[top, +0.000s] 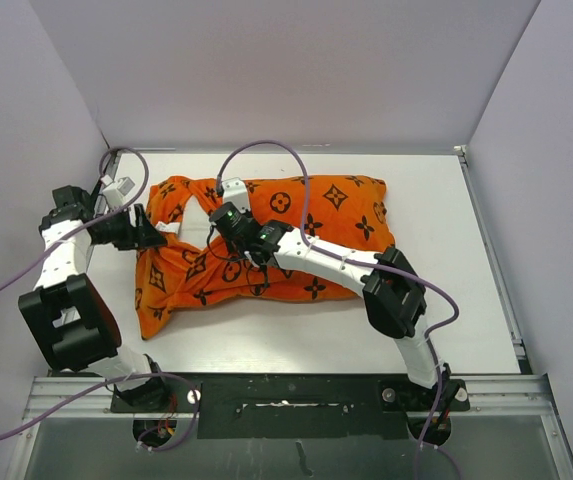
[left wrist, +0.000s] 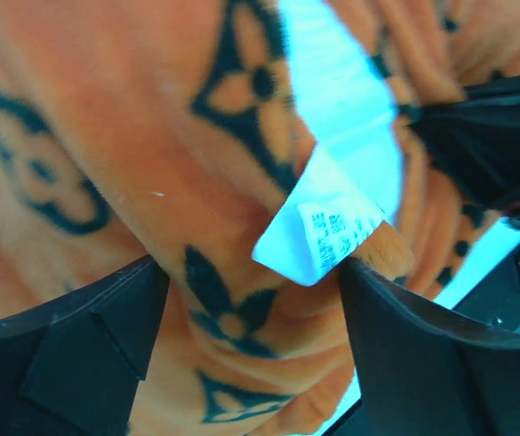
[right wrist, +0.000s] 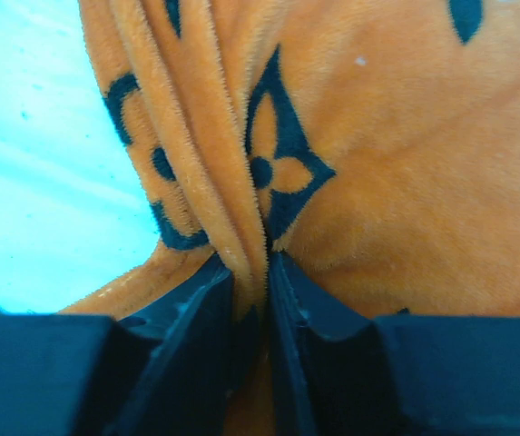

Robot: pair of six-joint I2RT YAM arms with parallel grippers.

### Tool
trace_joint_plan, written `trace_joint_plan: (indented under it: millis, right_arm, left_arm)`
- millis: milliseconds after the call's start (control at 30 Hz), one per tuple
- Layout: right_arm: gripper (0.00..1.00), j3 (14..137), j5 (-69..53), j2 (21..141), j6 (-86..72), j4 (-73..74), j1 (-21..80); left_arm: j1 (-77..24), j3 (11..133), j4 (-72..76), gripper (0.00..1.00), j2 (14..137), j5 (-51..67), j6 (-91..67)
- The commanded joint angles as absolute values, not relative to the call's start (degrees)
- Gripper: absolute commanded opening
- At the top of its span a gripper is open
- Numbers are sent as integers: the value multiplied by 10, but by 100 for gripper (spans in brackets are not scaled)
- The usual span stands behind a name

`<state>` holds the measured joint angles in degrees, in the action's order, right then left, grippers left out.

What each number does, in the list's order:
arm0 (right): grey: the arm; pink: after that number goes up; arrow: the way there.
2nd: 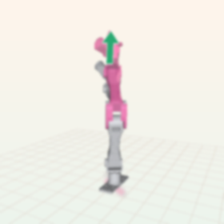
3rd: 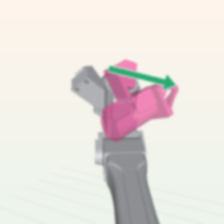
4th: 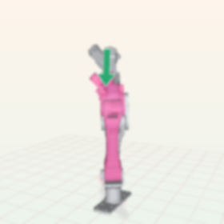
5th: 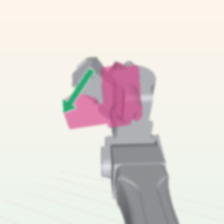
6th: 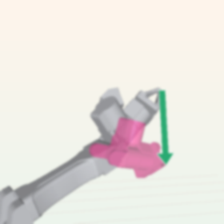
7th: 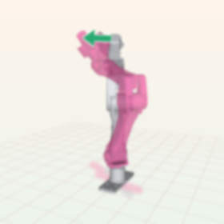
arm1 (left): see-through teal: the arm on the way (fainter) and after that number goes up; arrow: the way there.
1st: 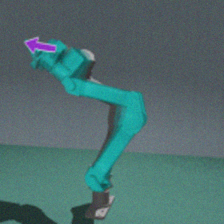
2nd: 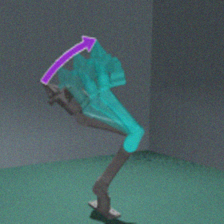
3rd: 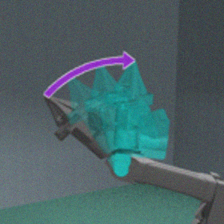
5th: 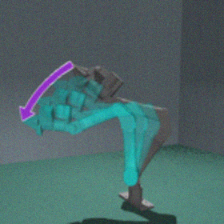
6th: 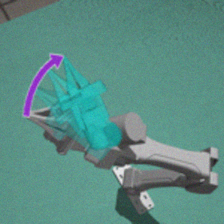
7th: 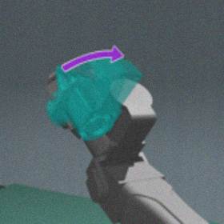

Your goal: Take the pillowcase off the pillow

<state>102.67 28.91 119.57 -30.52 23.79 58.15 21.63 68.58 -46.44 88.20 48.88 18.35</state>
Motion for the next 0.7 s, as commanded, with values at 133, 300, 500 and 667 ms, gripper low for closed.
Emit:
trace_joint_plan:
  millis: [133, 300, 500, 667]
  right_arm:
    - [8, 1011, 274, 1208, -364, 273, 588]
    - [5, 977, 276, 1192, -383, 260, 587]
    - [2, 974, 279, 1193, -395, 261, 592]
    - [1, 968, 283, 1189, -399, 268, 598]
  left_arm:
    - [118, 718, -427, 90, 818, 509, 98]
    - [107, 699, -366, 86, 841, 416, 67]
    - [97, 677, -321, 85, 876, 310, 69]
    - [79, 676, -341, 89, 895, 328, 69]
